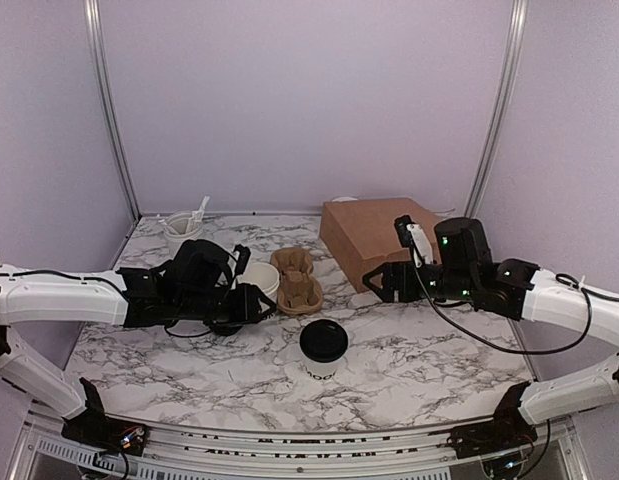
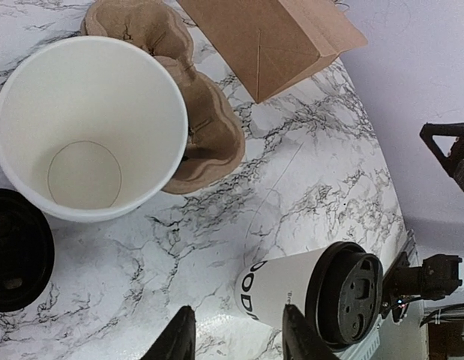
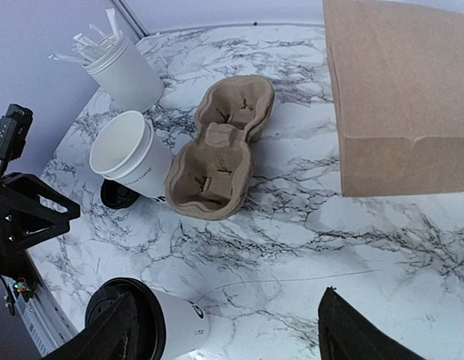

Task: Pack the takeout coffee

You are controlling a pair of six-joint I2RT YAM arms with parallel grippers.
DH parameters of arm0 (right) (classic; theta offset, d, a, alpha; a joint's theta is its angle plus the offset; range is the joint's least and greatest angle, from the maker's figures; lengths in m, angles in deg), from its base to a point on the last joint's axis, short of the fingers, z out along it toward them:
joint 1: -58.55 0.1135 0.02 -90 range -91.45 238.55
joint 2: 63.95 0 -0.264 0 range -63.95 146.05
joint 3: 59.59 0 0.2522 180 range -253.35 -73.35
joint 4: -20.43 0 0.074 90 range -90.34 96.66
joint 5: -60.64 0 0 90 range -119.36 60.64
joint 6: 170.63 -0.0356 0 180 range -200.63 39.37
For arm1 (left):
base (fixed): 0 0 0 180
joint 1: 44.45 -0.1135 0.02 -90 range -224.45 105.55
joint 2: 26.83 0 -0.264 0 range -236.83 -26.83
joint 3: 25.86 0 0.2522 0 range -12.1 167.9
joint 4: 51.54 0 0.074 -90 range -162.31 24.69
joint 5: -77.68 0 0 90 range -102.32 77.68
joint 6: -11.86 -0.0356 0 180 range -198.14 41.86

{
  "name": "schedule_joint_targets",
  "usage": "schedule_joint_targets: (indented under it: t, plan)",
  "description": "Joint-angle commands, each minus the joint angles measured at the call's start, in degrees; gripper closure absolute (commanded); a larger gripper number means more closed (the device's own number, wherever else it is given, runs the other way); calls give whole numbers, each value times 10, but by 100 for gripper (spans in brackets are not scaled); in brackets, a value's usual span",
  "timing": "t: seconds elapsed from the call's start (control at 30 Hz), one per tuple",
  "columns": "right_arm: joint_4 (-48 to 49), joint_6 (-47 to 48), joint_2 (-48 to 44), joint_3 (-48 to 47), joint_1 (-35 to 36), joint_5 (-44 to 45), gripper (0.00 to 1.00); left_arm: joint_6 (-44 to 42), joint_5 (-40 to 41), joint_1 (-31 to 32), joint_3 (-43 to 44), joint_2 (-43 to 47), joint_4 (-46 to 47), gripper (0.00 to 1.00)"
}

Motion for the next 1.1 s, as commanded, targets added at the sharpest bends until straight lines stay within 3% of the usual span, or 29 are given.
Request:
schedule_joint_targets:
  t: [0.0,0.4,1.07]
  plan:
    - [37,-62,0,12,-9,-33,23,-16,17,8,31,-27,15,59]
    - [79,-89,55,52,-9,-175,41,-34,-32,31,73,-94,17,59]
    - [37,-79,58,65,5,-218,44,-57,-54,62,96,-108,22,56]
